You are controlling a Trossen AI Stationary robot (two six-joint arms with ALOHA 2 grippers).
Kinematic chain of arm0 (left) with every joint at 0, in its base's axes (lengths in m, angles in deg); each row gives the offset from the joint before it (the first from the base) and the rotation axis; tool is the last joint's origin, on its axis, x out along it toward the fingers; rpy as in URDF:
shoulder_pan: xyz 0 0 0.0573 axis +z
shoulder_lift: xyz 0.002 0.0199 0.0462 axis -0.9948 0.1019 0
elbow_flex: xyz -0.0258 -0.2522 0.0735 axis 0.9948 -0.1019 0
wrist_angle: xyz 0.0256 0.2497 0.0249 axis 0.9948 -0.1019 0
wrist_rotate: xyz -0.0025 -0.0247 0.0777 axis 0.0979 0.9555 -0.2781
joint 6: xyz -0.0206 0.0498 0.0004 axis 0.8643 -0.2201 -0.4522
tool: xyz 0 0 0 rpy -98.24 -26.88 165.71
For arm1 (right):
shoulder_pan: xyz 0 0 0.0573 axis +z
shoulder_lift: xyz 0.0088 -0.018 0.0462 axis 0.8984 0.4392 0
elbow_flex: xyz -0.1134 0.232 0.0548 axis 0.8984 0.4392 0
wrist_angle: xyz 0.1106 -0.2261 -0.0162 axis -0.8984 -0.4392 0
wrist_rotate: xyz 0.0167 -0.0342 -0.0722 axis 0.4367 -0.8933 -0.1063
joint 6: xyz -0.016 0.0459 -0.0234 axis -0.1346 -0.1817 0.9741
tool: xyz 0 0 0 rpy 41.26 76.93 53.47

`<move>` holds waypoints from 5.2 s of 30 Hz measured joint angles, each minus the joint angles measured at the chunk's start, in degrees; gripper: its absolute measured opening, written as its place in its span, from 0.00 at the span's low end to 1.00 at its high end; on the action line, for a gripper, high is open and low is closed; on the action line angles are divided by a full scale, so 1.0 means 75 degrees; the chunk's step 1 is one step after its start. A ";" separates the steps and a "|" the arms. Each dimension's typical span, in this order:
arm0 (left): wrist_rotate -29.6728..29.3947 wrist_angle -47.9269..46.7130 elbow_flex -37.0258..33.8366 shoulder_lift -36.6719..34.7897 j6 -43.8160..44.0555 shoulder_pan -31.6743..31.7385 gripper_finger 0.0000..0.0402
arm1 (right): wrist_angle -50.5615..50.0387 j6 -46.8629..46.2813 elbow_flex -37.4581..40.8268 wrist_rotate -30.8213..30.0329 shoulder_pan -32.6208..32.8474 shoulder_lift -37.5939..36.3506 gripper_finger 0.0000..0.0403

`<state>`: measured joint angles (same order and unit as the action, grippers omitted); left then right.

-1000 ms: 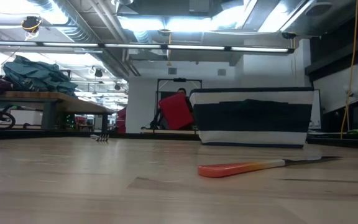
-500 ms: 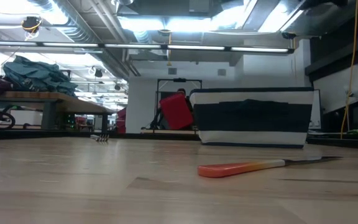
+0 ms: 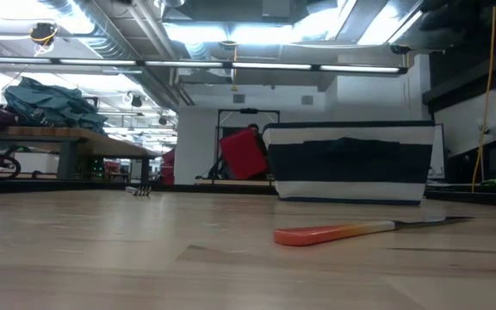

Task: Fold towel
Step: Return to Home Position

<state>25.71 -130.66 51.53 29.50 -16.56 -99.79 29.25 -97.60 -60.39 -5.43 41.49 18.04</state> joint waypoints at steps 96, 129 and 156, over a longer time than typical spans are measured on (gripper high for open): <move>0.0972 0.7009 -0.7874 -0.3668 0.0831 0.0536 0.01 | 0.6927 -0.1587 0.7269 0.0117 0.1093 -0.3709 0.42; 0.0951 0.7014 -0.7877 -0.5939 0.0830 0.0536 0.01 | 0.6951 -0.1587 0.7272 0.0120 0.1093 -0.3985 0.42; 0.0962 0.7014 -0.7877 -0.5936 0.0830 0.0536 0.01 | 0.6945 -0.1587 0.7272 0.0120 0.1093 -0.3985 0.42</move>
<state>32.92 -78.06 -7.55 -15.02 -10.34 -95.77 81.34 -109.50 -5.86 -4.53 49.69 -11.84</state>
